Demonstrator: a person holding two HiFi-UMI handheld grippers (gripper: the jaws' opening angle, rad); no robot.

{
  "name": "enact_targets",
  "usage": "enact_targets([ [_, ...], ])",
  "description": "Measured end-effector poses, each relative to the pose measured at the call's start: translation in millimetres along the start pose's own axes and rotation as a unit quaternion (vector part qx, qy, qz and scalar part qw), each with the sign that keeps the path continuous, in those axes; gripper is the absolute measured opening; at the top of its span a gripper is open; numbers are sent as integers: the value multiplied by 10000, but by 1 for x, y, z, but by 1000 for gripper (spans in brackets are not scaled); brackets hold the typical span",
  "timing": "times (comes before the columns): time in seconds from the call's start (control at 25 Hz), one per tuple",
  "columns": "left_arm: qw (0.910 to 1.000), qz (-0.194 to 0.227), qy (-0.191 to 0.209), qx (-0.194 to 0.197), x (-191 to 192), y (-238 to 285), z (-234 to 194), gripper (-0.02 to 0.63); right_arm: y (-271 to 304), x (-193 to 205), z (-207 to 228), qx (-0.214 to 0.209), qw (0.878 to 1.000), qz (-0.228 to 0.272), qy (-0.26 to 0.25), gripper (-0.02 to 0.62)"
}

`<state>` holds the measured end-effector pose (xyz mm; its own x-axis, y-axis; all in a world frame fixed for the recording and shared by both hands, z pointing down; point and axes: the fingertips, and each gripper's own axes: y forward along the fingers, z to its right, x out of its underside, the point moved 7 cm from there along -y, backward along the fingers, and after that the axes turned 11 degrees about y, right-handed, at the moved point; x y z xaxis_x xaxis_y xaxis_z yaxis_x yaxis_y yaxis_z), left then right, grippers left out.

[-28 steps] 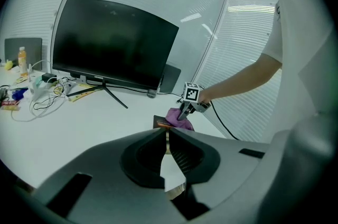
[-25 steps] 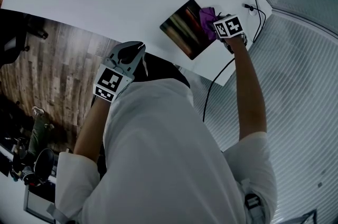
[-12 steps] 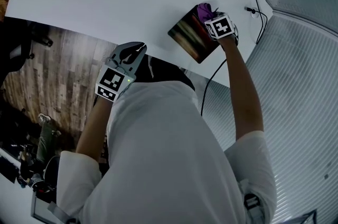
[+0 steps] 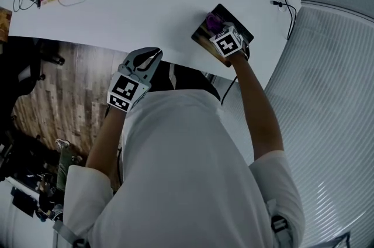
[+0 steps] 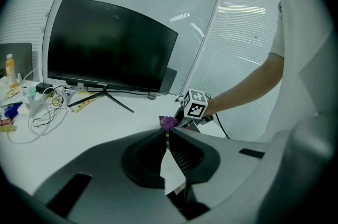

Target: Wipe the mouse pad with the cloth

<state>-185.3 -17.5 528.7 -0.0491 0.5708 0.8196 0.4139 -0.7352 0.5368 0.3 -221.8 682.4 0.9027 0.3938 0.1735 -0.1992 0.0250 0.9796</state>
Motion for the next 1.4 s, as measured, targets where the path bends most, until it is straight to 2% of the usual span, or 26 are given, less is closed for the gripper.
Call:
enact_targets([
  [0.2, 9997, 7, 150, 190, 1, -1, -2, 31, -1, 15, -40, -295, 9994, 60, 180, 146],
  [0.4, 9989, -23, 236, 415, 4, -3, 3, 31, -4, 27, -75, -673, 9977, -32, 109, 144],
  [0.52, 9983, -21, 296, 499, 5, -1, 8, 31, -12, 34, -86, -749, 9970, 26, 183, 143],
  [0.76, 9982, 34, 243, 555, 8, 1, 15, 31, -42, 49, -90, -904, 9914, 557, 764, 143],
  [0.92, 9987, 58, 231, 442, 9, 0, 28, 31, -67, 62, -91, -951, 9853, 842, 1146, 143],
  [1.4, 9986, 140, 301, 409, 23, -11, 98, 31, -117, 136, -107, -877, 9694, 1600, 1641, 143],
])
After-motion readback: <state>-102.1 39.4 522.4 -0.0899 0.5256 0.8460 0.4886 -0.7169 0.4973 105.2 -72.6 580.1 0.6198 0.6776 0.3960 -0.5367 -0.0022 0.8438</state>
